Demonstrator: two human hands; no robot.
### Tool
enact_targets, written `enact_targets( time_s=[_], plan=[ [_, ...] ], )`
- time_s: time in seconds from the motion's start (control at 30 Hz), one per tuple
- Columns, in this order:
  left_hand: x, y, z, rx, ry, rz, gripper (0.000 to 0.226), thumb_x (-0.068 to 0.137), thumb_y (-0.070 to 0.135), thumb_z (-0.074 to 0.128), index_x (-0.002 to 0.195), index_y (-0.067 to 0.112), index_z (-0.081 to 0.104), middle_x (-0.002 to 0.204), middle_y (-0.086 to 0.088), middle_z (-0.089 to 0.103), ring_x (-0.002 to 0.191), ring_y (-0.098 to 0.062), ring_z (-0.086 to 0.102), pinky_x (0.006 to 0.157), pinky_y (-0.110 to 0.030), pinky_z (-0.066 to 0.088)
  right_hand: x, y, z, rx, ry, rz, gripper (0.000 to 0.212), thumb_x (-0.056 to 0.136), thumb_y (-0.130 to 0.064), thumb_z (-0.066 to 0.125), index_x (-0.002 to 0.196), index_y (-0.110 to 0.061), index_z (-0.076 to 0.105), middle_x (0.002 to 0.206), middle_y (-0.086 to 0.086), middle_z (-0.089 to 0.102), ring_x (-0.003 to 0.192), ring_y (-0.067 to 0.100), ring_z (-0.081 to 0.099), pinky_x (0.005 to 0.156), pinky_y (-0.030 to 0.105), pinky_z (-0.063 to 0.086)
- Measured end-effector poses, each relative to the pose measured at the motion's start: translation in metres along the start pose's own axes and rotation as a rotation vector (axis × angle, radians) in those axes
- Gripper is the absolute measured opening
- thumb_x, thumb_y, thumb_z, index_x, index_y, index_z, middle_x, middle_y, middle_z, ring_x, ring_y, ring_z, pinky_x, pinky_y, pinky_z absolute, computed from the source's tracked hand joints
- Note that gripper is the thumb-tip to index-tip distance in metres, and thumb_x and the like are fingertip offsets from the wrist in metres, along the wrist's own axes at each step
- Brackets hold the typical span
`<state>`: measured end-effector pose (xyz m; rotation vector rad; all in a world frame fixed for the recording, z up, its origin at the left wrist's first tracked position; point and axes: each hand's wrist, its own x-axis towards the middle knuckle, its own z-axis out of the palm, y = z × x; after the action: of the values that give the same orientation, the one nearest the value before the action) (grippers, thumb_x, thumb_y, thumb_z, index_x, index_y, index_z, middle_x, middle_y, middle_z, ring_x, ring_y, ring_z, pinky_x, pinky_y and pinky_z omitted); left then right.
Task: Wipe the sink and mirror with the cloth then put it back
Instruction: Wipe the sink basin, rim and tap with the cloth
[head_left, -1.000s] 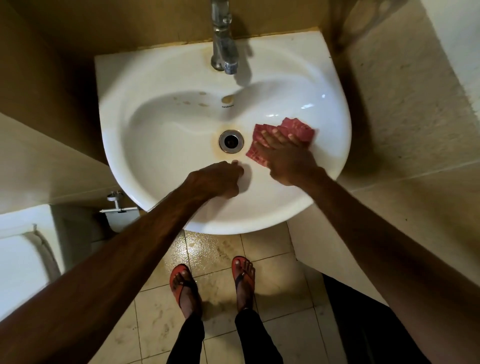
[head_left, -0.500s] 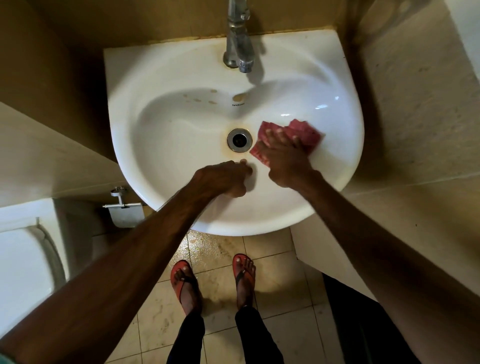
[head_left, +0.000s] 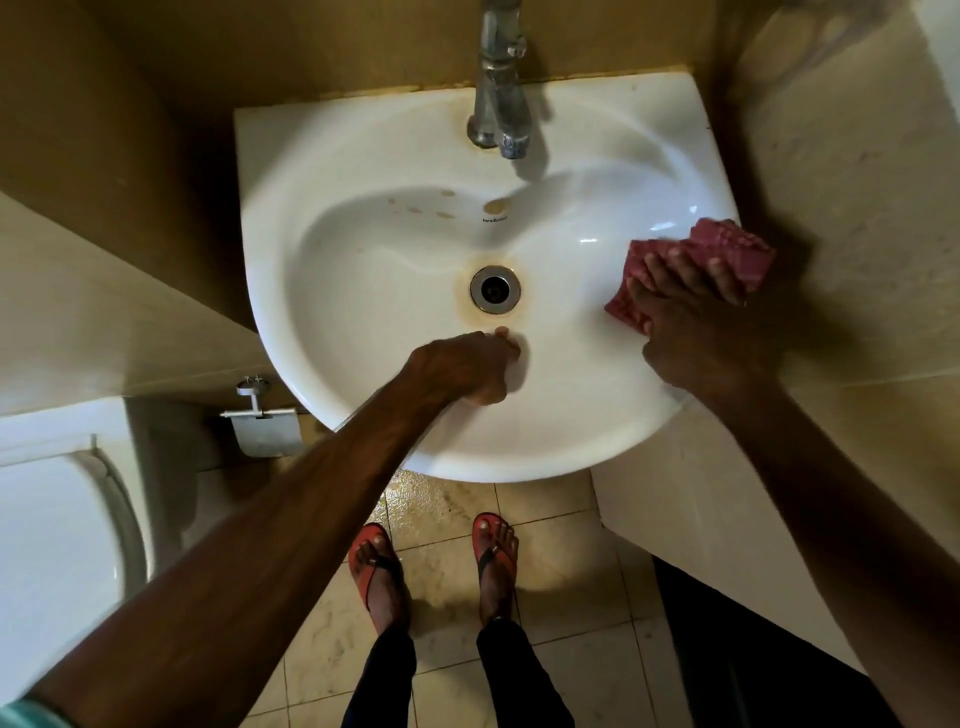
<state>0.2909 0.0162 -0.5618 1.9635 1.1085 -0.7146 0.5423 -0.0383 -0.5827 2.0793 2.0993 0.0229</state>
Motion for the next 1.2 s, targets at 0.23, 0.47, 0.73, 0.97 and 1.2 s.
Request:
enact_targets(
  time_s=[0.23,0.47,0.73,0.97,1.2],
  plan=[
    [0.004,0.002,0.0,0.008,0.008,-0.032,0.073,0.096,0.011,0.046,0.16,0.02,0.011,0.159,-0.008,0.03,0.141,-0.028,0.039,0.105,-0.033,0.038,0.035,-0.057,0.022,0.121,-0.239,-0.108,0.08,0.083,-0.008,0.053,0.159,-0.025,0.034,0.171,0.0,0.019,0.16,0.026,0.01,0.125,0.05,0.003],
    [0.008,0.004,0.001,0.026,0.002,-0.034,0.072,0.096,0.011,0.045,0.159,0.023,0.014,0.162,-0.006,0.025,0.141,-0.028,0.039,0.107,-0.033,0.038,0.049,-0.054,0.016,0.11,-0.304,-0.148,0.081,0.093,-0.013,0.049,0.164,-0.031,0.013,0.173,-0.009,0.003,0.16,0.017,0.0,0.127,0.045,-0.001],
    [0.016,0.005,0.006,0.0,0.01,-0.024,0.071,0.095,0.008,0.044,0.159,0.023,0.016,0.163,-0.005,0.021,0.143,-0.027,0.035,0.111,-0.03,0.034,0.009,0.017,-0.012,0.038,0.07,0.055,0.074,0.073,-0.022,0.043,0.145,-0.019,0.058,0.164,-0.001,0.039,0.157,0.023,0.023,0.127,0.053,0.005],
    [0.033,-0.006,0.007,-0.038,0.071,-0.035,0.062,0.093,0.018,0.048,0.153,0.026,0.034,0.156,-0.004,0.037,0.14,-0.027,0.041,0.116,-0.035,0.035,-0.016,0.008,-0.002,0.1,0.15,0.238,0.066,0.087,-0.018,0.055,0.152,-0.021,0.048,0.171,0.001,0.021,0.159,0.032,0.012,0.124,0.059,0.02],
    [0.049,0.028,0.009,-0.018,0.176,0.176,0.068,0.099,0.018,0.048,0.158,0.01,0.015,0.165,-0.008,0.016,0.145,-0.03,0.034,0.116,-0.041,0.033,0.01,0.024,-0.002,0.073,0.142,0.158,0.074,0.087,-0.022,0.052,0.159,-0.023,0.035,0.173,0.001,0.011,0.16,0.033,0.004,0.125,0.06,0.013]
  ],
)
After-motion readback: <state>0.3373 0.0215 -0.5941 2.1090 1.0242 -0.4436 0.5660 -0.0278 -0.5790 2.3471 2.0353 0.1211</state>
